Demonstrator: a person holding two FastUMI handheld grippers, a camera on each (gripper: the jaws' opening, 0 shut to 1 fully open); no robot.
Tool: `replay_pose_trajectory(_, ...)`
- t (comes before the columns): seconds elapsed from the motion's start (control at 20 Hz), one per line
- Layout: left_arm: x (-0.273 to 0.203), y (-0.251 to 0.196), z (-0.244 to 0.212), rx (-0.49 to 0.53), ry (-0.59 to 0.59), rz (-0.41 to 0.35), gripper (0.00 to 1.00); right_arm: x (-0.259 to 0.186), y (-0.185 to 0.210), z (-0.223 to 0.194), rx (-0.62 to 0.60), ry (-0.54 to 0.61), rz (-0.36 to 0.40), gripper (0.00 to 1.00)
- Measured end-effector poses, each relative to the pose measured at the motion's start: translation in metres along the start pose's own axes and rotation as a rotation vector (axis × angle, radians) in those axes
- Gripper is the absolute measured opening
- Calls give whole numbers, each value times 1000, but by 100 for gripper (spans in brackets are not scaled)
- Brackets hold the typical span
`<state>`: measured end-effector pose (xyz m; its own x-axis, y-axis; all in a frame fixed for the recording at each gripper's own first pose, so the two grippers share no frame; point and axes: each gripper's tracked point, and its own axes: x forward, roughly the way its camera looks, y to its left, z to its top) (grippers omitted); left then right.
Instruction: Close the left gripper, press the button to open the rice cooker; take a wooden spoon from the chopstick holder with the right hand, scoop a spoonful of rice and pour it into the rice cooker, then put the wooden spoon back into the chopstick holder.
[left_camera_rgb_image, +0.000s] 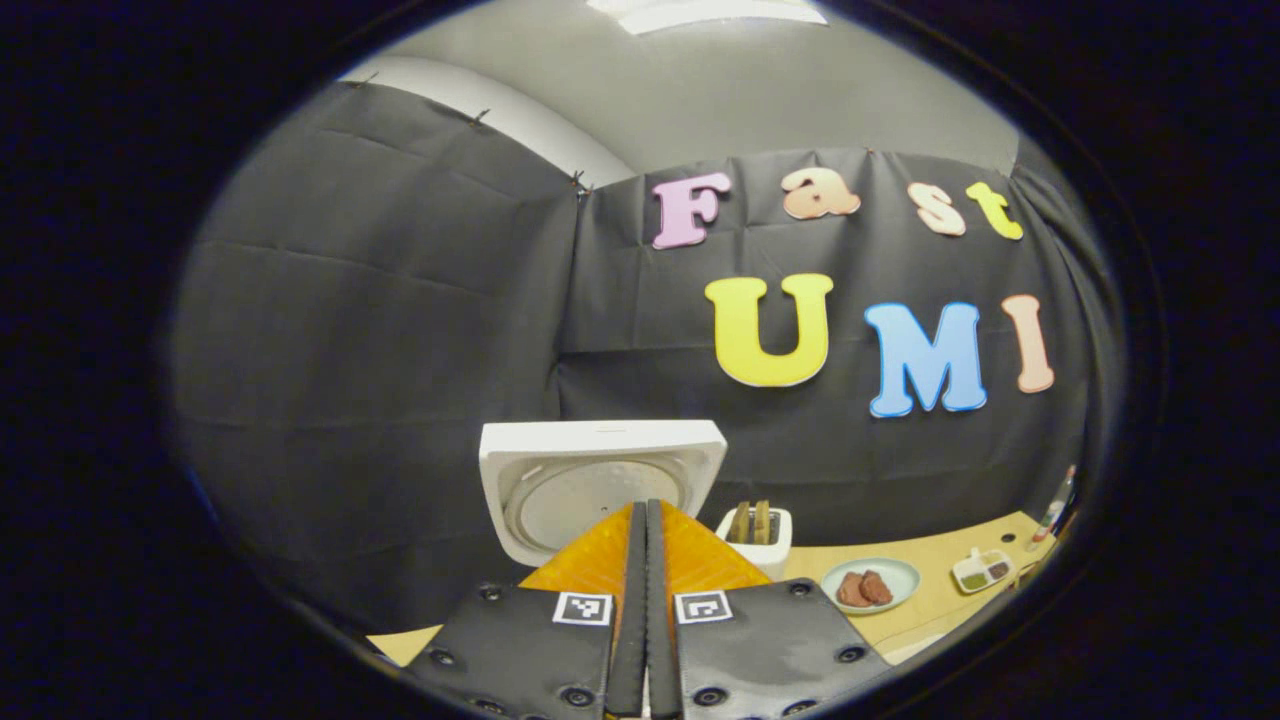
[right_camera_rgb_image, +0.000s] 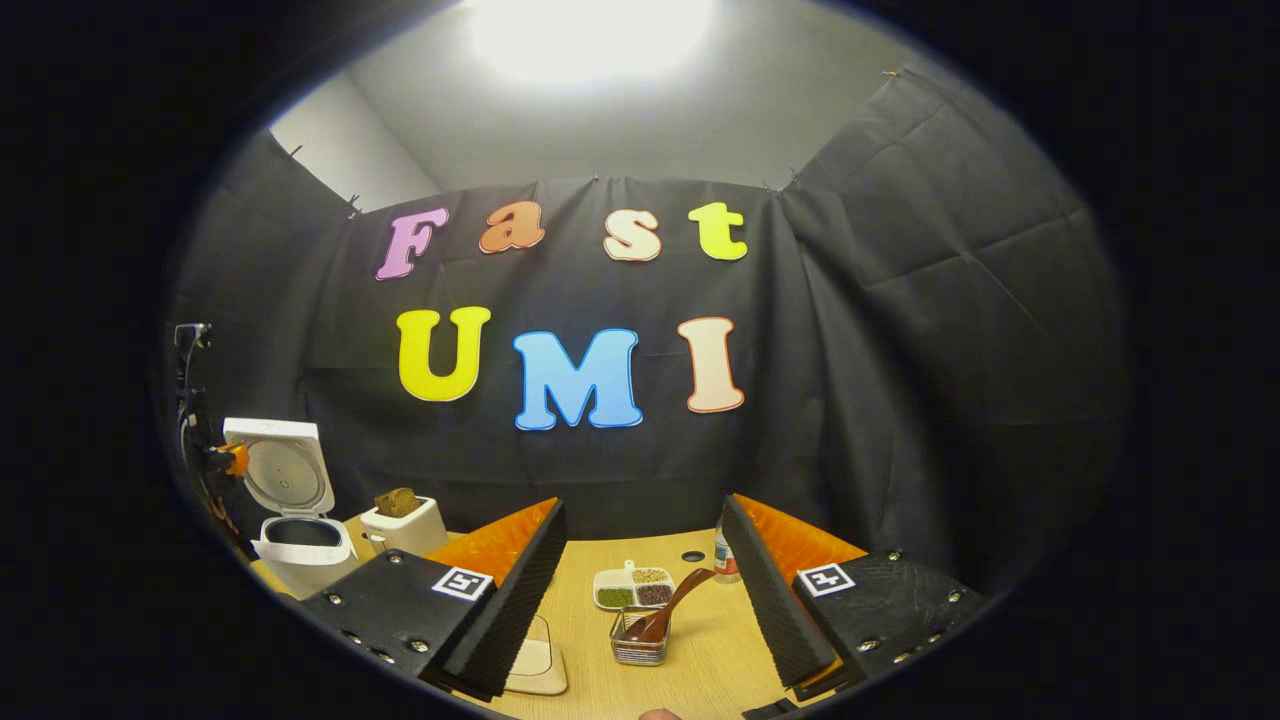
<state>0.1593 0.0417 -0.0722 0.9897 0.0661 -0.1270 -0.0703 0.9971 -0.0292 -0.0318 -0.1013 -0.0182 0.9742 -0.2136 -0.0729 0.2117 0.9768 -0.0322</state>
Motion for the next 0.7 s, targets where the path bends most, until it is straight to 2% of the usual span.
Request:
replay_pose_trajectory(0.2, -43, -6, 41, -6, -85, -11, 92, 17, -1, -6, 0, -7, 31, 95)
replay_pose_trajectory(0.25, -49, -9, 50, 0, -101, -15, 97, 24, -2, -11, -2, 0, 36, 95)
replay_pose_trajectory(0.35, -73, -17, 61, 21, -122, -36, 96, 39, -6, -24, -1, 20, 43, 95)
replay_pose_trajectory(0.45, -91, -20, 63, 56, -125, -39, 90, 56, -10, -37, 15, 36, 48, 95)
replay_pose_trajectory(0.5, -100, -21, 64, 69, -121, -38, 96, 63, -13, -44, 19, 47, 45, 95)
replay_pose_trajectory(0.55, -107, -22, 65, 78, -116, -37, 93, 72, -18, -54, 22, 65, 39, 95)
replay_pose_trajectory(0.6, -114, -23, 67, 85, -114, -35, 96, 82, -22, -67, 26, 86, 34, 95)
replay_pose_trajectory(0.7, -126, -21, 70, 102, -109, -23, 96, 100, -32, -89, 33, 134, 23, 95)
